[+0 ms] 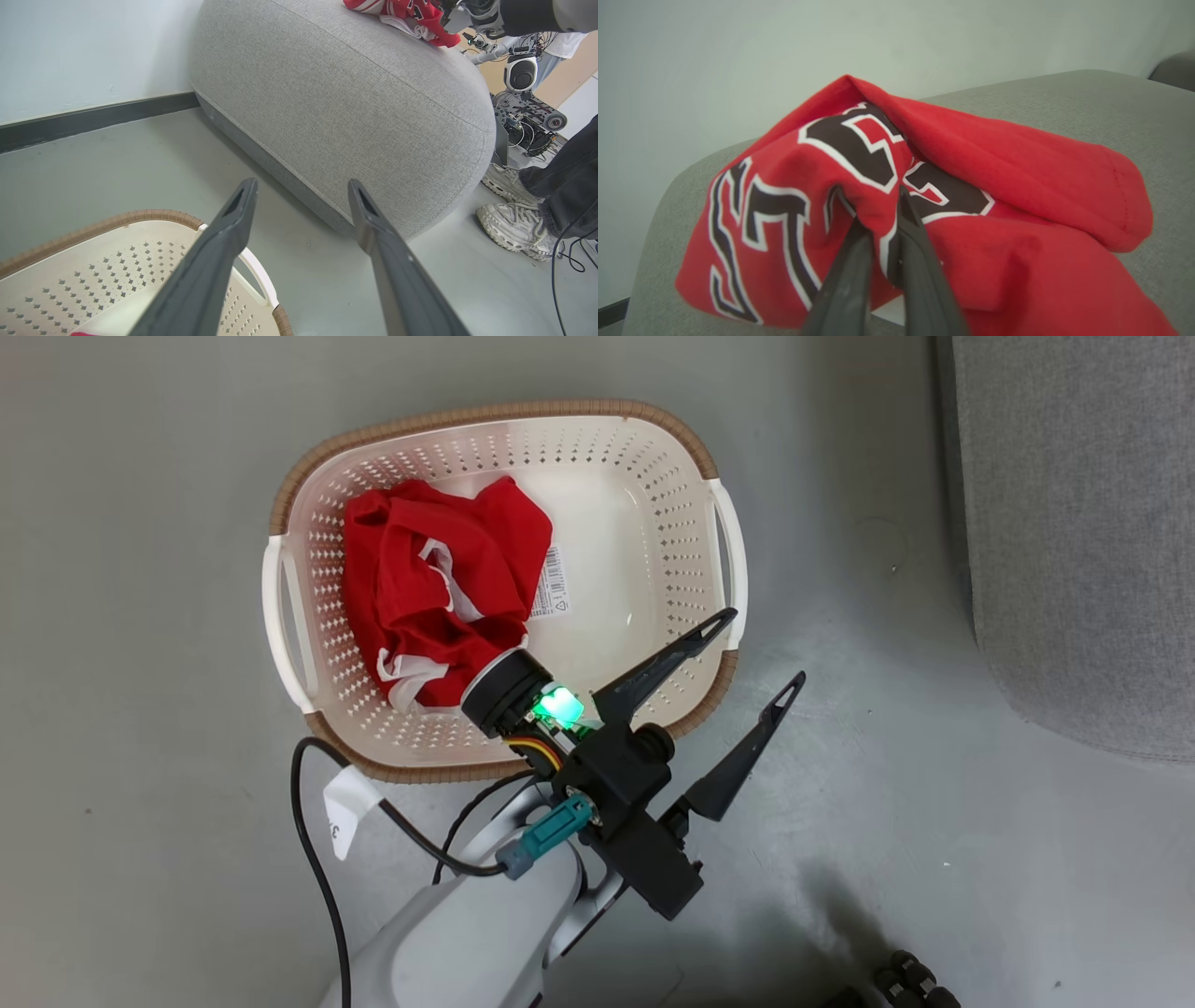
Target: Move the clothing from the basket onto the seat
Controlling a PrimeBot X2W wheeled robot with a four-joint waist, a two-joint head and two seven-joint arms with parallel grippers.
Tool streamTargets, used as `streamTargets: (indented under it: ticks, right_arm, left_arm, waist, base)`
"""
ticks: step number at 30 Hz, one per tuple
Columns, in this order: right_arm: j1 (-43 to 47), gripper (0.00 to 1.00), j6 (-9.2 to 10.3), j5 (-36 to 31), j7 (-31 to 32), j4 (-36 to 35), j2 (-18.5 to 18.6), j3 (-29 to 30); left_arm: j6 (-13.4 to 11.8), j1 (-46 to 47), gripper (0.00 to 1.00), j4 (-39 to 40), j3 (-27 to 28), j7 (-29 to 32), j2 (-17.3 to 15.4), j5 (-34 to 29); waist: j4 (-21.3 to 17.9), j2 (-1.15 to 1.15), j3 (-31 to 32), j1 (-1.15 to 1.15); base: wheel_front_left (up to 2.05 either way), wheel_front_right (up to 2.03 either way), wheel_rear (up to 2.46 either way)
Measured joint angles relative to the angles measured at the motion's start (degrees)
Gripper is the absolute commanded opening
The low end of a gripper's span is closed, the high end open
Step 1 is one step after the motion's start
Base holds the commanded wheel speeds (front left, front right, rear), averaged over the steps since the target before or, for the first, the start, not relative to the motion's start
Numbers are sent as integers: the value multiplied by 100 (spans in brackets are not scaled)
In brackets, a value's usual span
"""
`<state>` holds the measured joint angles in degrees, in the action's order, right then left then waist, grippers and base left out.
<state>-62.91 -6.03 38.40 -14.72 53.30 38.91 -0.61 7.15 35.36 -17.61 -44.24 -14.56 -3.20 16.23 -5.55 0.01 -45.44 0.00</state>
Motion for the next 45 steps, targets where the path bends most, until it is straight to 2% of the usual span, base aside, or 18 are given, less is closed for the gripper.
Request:
streamTargets:
  ticks: [1, 2, 17, 25, 37, 45]
  right_arm:
    - [21, 71, -3, -5, 0, 60, -3, 2]
    - [40, 100, -3, -7, 1, 107, -3, 3]
    - [854, 100, -105, -315, 1, -187, -344, -412]
    - [1617, 100, -105, -401, 1, -671, -775, -510]
    - [2078, 100, -105, -646, 1, -1000, -756, -348]
    - [2609, 100, -105, -670, 1, -1461, -1227, -544]
  left_arm:
    - [0, 1, 100, -1, -10, 0, -1, 38]
    - [0, 2, 100, -1, -20, 0, -1, 56]
    - [-10, 35, 100, -113, 22, 0, 12, 388]
    - [-59, -186, 100, -238, 225, 0, 15, 543]
    - [-55, -686, 100, -370, 493, 0, 25, 590]
    - [-118, -935, 100, -499, 848, 0, 47, 608]
  waist:
    - [8, 0, 20, 0]
    - [17, 0, 41, 0]
    - [144, 0, 638, 0]
    - [240, 0, 1116, -1]
    - [391, -2, 1917, -2]
    - [471, -2, 2353, -1]
  base:
    - [0, 0, 0]
    - [0, 0, 0]
    - [0, 0, 0]
    - [0, 0, 0]
    - [0, 0, 0]
    - [0, 0, 0]
